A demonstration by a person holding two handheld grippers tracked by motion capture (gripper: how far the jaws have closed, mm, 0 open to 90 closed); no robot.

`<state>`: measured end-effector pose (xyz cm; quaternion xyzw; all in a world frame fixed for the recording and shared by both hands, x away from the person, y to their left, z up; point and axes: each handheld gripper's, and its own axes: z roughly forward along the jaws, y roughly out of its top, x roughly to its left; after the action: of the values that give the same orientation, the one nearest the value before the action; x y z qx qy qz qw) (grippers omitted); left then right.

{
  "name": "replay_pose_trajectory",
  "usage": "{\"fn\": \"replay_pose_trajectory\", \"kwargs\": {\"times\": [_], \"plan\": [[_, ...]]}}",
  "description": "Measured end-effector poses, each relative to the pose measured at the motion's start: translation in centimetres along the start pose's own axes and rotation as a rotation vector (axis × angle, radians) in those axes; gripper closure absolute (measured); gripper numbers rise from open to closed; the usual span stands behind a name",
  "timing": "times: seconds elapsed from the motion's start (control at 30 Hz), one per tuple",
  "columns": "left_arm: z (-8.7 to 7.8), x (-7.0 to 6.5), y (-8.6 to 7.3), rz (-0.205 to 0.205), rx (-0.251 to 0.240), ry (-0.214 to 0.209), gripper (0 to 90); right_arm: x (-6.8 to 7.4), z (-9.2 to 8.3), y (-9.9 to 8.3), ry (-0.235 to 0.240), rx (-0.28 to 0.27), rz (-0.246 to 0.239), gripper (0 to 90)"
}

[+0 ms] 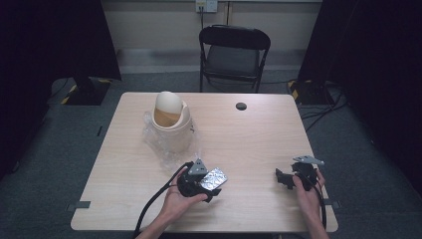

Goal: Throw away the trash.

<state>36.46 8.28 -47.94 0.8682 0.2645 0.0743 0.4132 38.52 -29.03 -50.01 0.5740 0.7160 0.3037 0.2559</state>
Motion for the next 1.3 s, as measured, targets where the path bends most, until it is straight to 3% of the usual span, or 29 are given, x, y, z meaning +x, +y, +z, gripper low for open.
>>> {"fn": "replay_pose_trajectory", "kwargs": {"times": [0.23, 0.3, 0.47, 0.63, 0.7, 0.8, 0.87, 1.07, 1.27, 1.3], "plan": [[0.5, 0.5, -0.5, -0.029, -0.001, 0.057, 18.9, 0.0, 0.0, 0.0, 0.001, 0.0, 0.0, 8.3], [0.9, 0.8, -1.1, -0.043, 0.02, 0.062, 19.6, 0.0, -0.1, -0.1, 0.002, 0.001, 0.0, 8.3], [1.0, 1.1, -1.4, -0.064, 0.002, 0.066, 20.2, 0.0, -0.1, -0.1, 0.001, 0.0, 0.0, 8.3], [1.4, 0.4, -1.4, 0.001, 0.024, 0.113, 19.3, 0.0, -0.1, -0.1, 0.001, -0.001, 0.0, 8.3], [1.5, 0.2, -1.4, 0.016, 0.019, 0.114, 19.5, 0.0, -0.1, -0.1, 0.002, 0.001, 0.0, 8.3], [1.4, 0.2, -1.4, 0.014, 0.022, 0.118, 20.1, 0.0, -0.1, -0.1, 0.0, -0.001, -0.001, 8.4], [1.4, 0.2, -1.4, 0.014, 0.014, 0.117, 27.2, 0.0, -0.1, -0.1, 0.001, 0.001, 0.0, 8.4], [1.3, 0.0, -1.5, 0.003, 0.004, 0.126, 33.8, 0.0, -0.1, -0.1, 0.001, 0.001, 0.0, 8.3], [1.3, 0.0, -1.5, -0.009, -0.002, 0.127, 34.1, 0.0, -0.1, -0.1, 0.0, 0.001, 0.001, 8.4], [1.2, 0.1, -1.5, -0.012, -0.002, 0.11, 34.1, 0.0, -0.1, -0.1, 0.0, 0.001, 0.001, 8.4]]}}
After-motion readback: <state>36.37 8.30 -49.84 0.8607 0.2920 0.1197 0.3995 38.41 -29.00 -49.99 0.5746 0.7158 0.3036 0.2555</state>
